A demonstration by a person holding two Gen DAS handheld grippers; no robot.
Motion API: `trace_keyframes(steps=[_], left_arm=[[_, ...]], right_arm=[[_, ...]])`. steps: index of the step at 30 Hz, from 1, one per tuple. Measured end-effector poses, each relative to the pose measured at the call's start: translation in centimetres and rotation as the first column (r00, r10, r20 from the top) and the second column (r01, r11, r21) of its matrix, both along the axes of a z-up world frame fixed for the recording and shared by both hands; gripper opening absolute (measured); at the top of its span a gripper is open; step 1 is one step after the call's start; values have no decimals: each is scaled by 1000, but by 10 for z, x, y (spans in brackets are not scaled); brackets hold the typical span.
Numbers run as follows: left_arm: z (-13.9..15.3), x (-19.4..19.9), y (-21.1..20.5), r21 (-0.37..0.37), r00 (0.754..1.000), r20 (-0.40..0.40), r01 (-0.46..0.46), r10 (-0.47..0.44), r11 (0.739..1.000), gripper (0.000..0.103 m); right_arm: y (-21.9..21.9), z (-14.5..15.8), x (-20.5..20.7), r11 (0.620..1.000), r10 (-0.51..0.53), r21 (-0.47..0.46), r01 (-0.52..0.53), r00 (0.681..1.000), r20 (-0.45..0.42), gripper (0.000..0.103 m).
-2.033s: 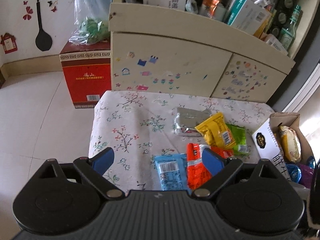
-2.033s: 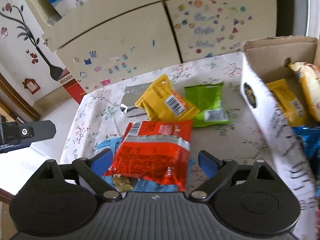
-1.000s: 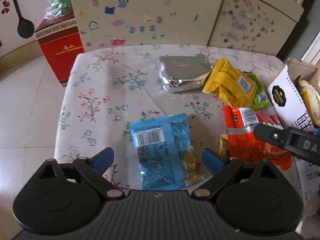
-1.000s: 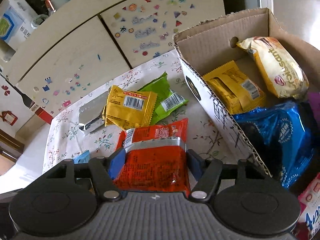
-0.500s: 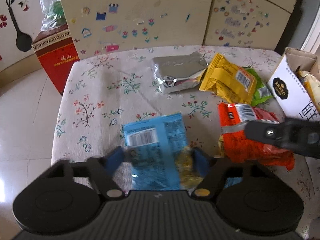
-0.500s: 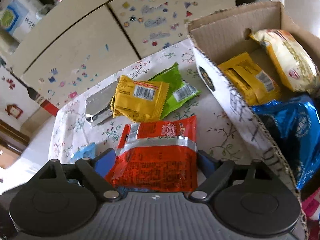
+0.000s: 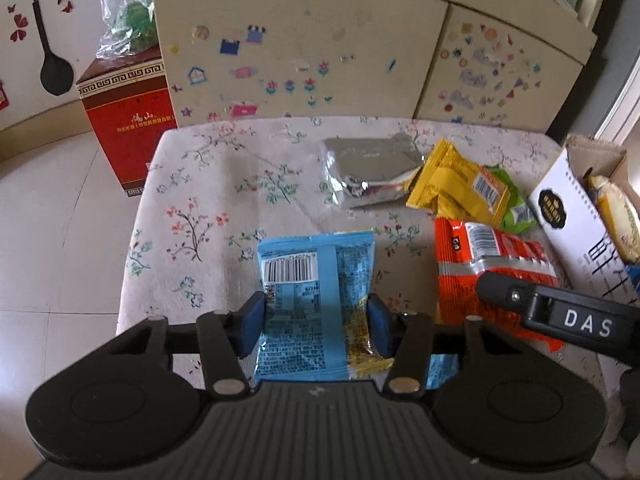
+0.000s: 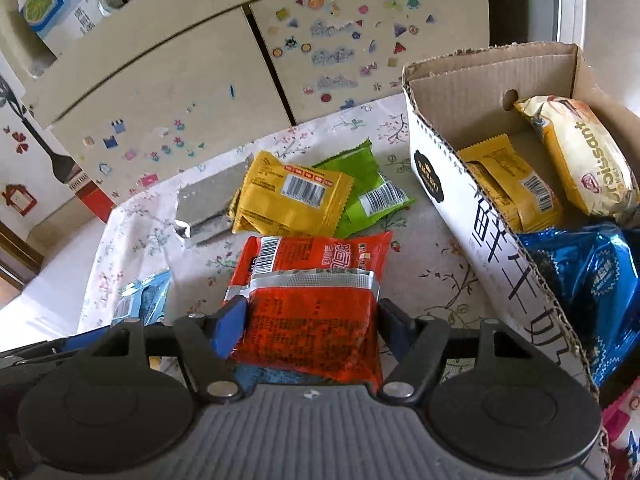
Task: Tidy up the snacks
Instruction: 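Grasp the light blue bag with the left tool while the right tool grasps the red bag, then lift both bags and carry them toward the cardboard box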
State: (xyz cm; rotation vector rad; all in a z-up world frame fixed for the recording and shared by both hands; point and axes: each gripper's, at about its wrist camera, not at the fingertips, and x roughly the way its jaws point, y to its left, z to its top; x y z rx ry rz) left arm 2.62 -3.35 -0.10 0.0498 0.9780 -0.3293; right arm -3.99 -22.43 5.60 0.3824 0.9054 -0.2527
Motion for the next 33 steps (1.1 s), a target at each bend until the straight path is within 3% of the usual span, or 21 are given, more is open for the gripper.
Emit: trace_keyframes(steps=[15, 26, 33], left_arm=[[37, -5, 2, -96, 998, 66, -13, 19, 995, 52], [70, -23, -22, -151, 986, 155, 81, -58, 985, 52], [84, -34, -47, -155, 971, 211, 143, -109, 977, 52]], right_arm=[[-5, 54, -23, 999, -9, 34, 6, 995, 95, 76], [-26, 96, -64, 1000, -23, 19, 20, 985, 171, 76], [-51, 103, -74, 994, -113, 9, 113, 972, 208, 76]])
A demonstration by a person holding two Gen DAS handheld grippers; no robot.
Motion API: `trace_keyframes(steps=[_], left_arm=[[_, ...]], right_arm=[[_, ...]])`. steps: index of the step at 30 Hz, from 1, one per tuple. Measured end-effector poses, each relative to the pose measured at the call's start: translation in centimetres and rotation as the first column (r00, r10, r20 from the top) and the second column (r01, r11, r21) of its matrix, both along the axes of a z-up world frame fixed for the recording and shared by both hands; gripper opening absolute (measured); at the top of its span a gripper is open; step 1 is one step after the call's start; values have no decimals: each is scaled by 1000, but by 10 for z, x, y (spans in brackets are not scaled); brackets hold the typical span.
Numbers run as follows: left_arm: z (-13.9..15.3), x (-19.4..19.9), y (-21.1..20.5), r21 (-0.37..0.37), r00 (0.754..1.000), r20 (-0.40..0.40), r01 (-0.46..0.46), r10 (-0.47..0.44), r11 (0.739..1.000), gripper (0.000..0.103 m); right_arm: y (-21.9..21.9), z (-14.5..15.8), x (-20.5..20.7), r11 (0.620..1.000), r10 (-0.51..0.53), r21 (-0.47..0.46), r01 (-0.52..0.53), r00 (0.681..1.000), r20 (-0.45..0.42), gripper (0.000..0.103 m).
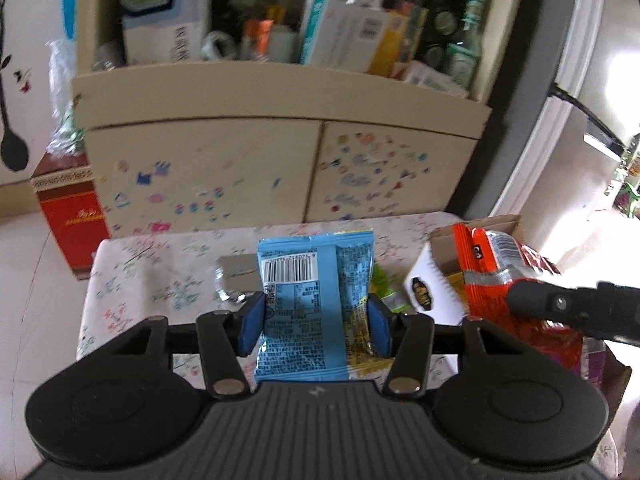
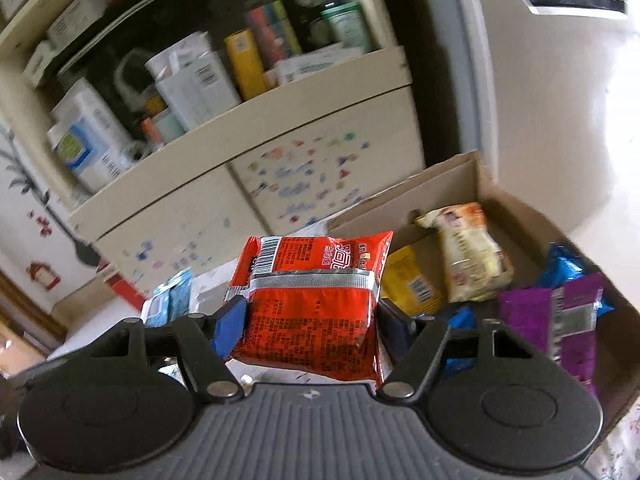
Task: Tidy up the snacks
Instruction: 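Lift both bags and carry them toward the cardboard box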
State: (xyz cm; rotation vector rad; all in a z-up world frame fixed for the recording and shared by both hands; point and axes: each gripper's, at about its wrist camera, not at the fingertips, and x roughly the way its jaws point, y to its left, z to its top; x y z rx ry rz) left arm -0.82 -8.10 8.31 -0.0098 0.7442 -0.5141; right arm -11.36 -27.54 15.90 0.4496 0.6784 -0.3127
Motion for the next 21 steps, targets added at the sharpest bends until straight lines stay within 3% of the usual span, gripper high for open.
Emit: trace_keyframes(steps=[21], left_arm=[[9, -29, -79, -4, 979, 60, 194, -193, 981, 52]], right_arm=[[-58, 9, -33, 971, -226, 88, 222, 974, 35, 76]])
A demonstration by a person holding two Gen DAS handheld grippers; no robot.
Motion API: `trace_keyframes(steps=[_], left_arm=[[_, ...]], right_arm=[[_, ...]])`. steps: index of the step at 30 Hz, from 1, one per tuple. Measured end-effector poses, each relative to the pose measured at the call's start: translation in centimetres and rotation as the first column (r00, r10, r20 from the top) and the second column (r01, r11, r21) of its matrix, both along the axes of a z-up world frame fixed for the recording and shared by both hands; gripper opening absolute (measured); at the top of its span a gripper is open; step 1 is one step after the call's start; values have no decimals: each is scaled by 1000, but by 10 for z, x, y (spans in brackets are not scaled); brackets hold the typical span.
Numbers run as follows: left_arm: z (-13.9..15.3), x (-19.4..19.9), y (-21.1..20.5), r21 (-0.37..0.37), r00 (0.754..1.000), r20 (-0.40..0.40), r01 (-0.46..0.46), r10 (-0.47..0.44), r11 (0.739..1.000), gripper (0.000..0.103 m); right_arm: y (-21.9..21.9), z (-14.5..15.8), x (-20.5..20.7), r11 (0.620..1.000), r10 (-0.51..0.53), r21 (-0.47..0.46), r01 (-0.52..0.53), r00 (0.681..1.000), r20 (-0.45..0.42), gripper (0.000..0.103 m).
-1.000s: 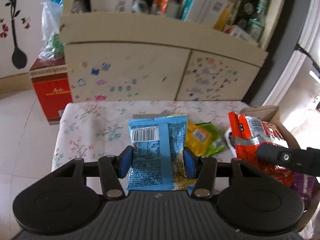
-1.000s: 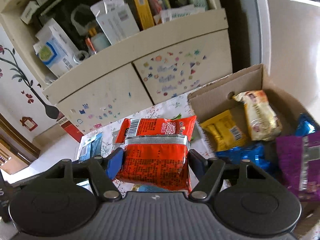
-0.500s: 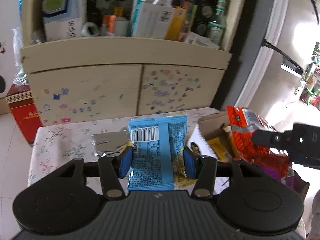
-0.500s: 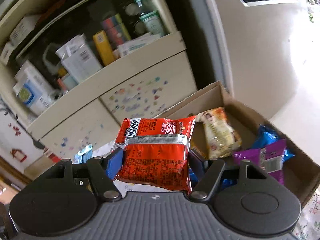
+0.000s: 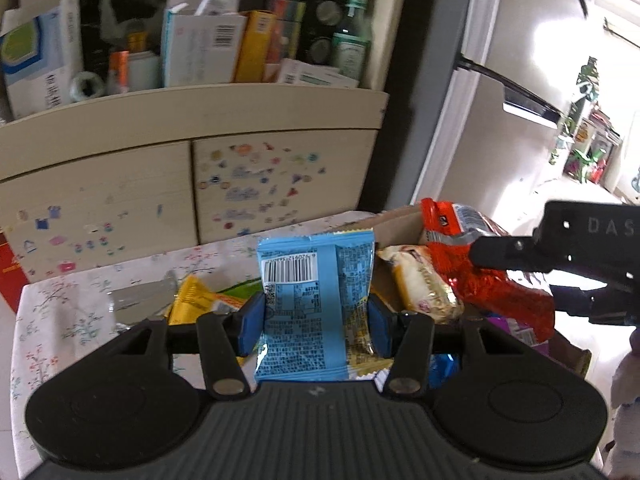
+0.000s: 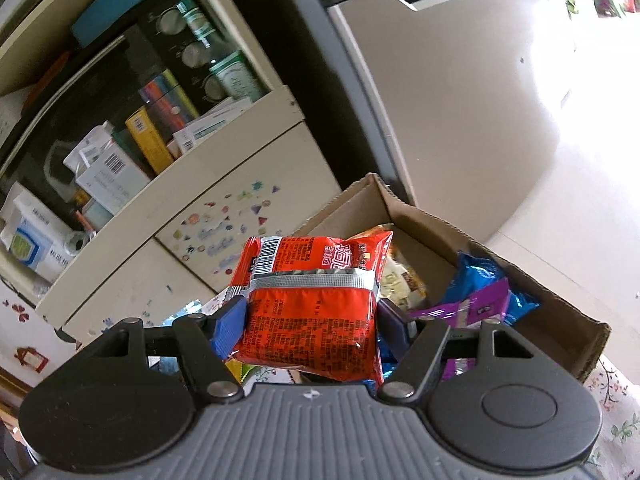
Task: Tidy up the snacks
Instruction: 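Lift both bags and carry them toward the cardboard box, then open the left tool over the box while the right tool releases the red bag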
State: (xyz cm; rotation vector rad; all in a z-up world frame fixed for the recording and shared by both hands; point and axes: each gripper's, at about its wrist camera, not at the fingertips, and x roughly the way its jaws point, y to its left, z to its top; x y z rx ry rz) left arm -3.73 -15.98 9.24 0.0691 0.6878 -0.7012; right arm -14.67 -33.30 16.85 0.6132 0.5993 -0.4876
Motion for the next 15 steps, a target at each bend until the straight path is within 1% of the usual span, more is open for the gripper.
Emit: trace_keyframes(steps=[3, 4, 5, 7, 10, 12, 15], left_arm=[[-2, -3, -8, 14, 1000, 10, 20, -20, 1000, 52], [-3, -4, -10, 18, 1000, 10, 25, -25, 1000, 52], [-4, -4, -12, 21, 1000, 8, 29, -29, 999, 52], [-7, -4, -16, 24, 999, 2, 35, -35, 999, 52], [-9, -5, -24, 26, 999, -1, 51, -51, 998, 52], [-11, -7, -31, 24, 997, -1, 73, -73, 997, 52], [-16, -10, -41, 8, 994, -19, 106, -106, 994, 52]], right_arm=[[-5, 1, -4, 1000, -22, 6, 22, 1000, 5, 76], [-7, 2, -6, 999, -32, 6, 32, 999, 9, 75], [-9, 3, -8, 999, -42, 4, 42, 999, 14, 72], [-12, 5, -11, 999, -53, 5, 53, 998, 24, 71], [-14, 2, -11, 998, -59, 7, 59, 998, 11, 71], [-17, -2, -12, 997, -76, 24, 76, 997, -2, 70], [-22, -3, -15, 995, -91, 51, 91, 996, 3, 70]])
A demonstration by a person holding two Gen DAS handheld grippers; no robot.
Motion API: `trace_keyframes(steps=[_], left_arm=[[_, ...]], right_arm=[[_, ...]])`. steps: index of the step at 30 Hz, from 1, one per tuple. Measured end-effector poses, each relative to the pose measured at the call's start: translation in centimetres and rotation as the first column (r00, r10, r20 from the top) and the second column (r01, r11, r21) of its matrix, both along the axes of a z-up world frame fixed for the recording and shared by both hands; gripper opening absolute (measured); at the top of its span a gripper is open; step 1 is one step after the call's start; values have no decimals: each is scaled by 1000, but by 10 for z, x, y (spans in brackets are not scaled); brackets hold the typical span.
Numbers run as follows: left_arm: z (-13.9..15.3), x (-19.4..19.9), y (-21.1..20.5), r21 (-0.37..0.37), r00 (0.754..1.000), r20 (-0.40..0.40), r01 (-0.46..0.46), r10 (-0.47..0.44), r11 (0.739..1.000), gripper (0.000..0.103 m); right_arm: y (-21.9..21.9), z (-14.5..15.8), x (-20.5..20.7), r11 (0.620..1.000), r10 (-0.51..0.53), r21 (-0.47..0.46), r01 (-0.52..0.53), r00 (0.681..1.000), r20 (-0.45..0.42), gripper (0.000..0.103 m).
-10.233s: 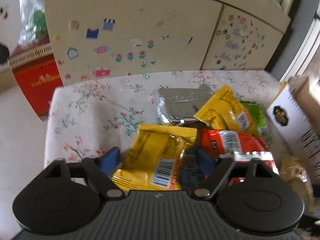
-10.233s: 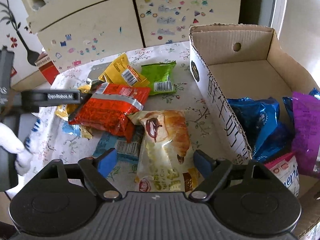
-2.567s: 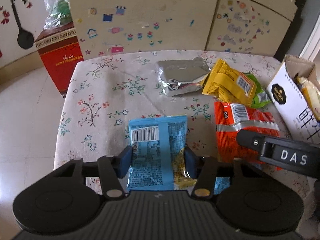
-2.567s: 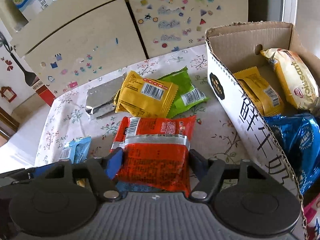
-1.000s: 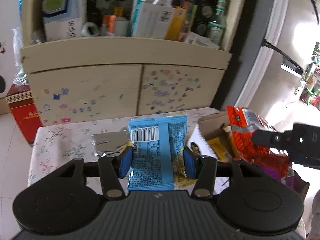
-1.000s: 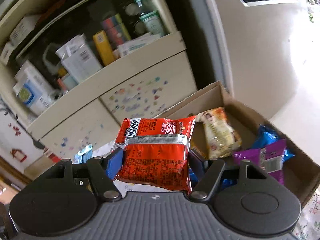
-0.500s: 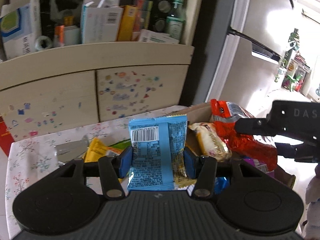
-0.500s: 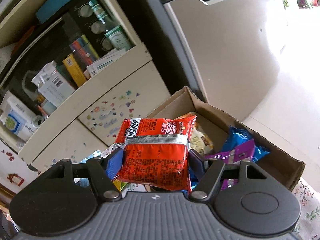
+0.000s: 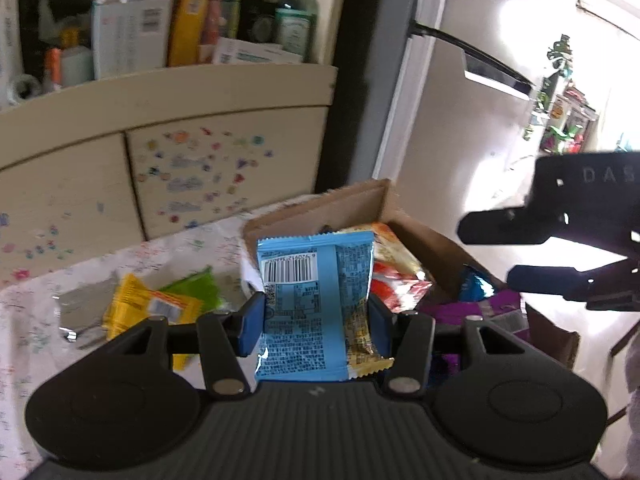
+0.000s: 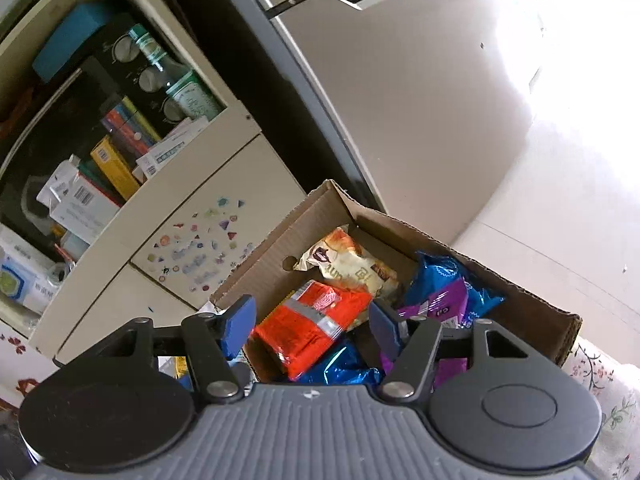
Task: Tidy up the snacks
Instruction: 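Open the left tool over the box while the right tool releases the red bag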
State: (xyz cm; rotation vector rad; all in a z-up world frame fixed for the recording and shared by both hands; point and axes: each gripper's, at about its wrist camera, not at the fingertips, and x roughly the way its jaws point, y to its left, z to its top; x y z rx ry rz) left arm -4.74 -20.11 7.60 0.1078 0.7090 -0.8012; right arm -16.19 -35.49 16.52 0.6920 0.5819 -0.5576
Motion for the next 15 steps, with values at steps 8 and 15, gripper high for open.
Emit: trace_keyframes(steps=[8, 15], left_arm=[[-9, -9, -15, -55, 997, 3, 80, -80, 995, 63], [4, -17, -17, -98, 992, 35, 123, -120, 988, 90]], right_arm=[[-4, -3, -5, 999, -29, 12, 29, 1000, -10, 71], [-2, 0, -4, 999, -33, -23, 33, 999, -8, 72]])
